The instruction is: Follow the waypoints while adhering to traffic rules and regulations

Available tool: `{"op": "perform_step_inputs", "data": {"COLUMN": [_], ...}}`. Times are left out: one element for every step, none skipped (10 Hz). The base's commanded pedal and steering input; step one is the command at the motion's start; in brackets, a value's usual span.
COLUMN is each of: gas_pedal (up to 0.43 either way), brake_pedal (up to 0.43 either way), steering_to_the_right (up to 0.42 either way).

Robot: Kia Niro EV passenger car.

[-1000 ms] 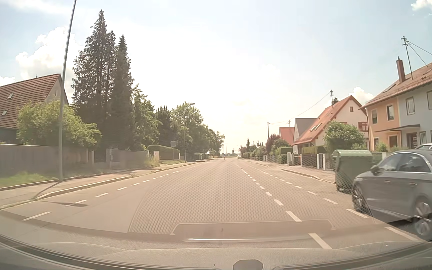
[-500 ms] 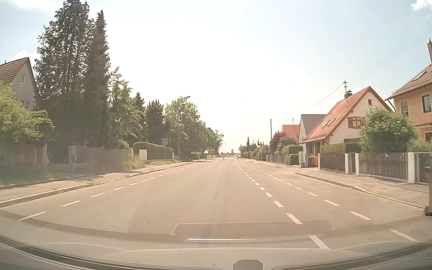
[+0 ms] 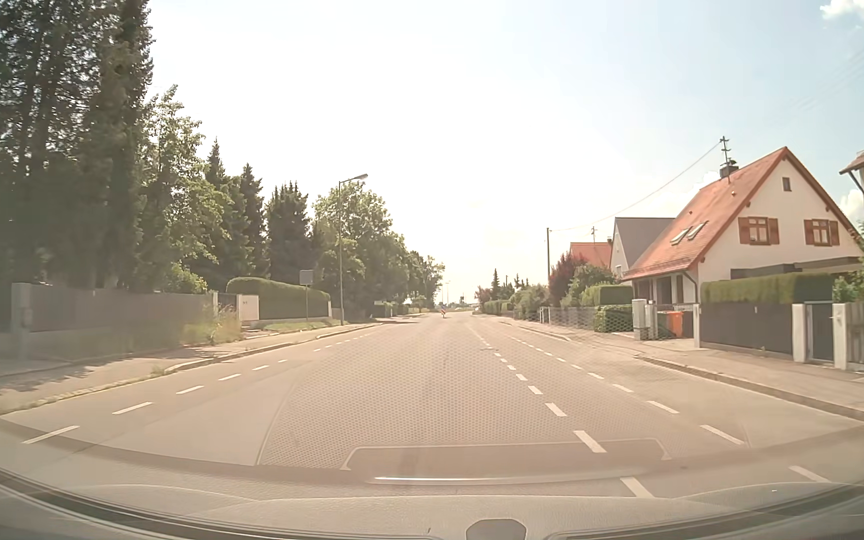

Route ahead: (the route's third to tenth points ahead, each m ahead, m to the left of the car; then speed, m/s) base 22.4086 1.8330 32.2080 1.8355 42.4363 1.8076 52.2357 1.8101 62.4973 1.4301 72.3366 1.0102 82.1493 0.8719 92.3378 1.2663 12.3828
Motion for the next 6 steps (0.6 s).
{"op": "perform_step_inputs", "data": {"gas_pedal": [0.110, 0.110, 0.110, 0.110, 0.110, 0.110], "brake_pedal": [0.000, 0.000, 0.000, 0.000, 0.000, 0.000], "steering_to_the_right": [-0.002, -0.003, -0.006, -0.006, -0.006, -0.006]}}
